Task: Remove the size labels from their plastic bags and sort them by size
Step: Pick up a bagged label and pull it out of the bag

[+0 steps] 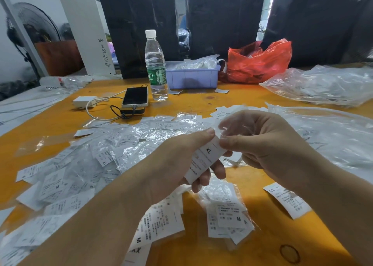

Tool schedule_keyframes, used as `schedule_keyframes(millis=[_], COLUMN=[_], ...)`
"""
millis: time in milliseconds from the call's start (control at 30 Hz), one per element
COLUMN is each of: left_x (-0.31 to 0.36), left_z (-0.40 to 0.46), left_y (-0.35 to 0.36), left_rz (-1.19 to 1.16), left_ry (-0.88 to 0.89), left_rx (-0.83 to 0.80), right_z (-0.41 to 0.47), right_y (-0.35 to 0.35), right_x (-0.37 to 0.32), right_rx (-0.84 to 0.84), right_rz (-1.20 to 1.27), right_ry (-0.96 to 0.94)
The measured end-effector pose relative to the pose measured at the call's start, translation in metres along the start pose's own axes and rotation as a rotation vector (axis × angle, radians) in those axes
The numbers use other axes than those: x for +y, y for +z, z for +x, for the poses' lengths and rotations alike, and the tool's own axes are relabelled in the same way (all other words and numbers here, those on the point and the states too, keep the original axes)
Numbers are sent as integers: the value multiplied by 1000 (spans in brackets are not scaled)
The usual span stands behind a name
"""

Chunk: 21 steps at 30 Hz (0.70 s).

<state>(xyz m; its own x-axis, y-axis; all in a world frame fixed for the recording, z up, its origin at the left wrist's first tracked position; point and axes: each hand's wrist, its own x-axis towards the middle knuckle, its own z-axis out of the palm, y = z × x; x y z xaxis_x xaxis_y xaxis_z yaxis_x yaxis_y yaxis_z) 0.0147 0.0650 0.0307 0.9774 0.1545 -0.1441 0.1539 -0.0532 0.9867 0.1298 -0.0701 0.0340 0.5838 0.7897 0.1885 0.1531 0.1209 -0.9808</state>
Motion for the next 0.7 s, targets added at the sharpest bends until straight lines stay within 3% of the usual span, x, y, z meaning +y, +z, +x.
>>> schedule_keyframes(millis=[233,700], left_x=[-2,-6], left_z=[5,6], left_y=[-5,-4], left_rz=[73,129], left_ry=[76,208], left_rx=[123,229], right_z=[2,0], right_y=[-5,0], right_x=[0,3], right_rx=[91,-6], right_rz=[-35,-93], right_ry=[-6,46])
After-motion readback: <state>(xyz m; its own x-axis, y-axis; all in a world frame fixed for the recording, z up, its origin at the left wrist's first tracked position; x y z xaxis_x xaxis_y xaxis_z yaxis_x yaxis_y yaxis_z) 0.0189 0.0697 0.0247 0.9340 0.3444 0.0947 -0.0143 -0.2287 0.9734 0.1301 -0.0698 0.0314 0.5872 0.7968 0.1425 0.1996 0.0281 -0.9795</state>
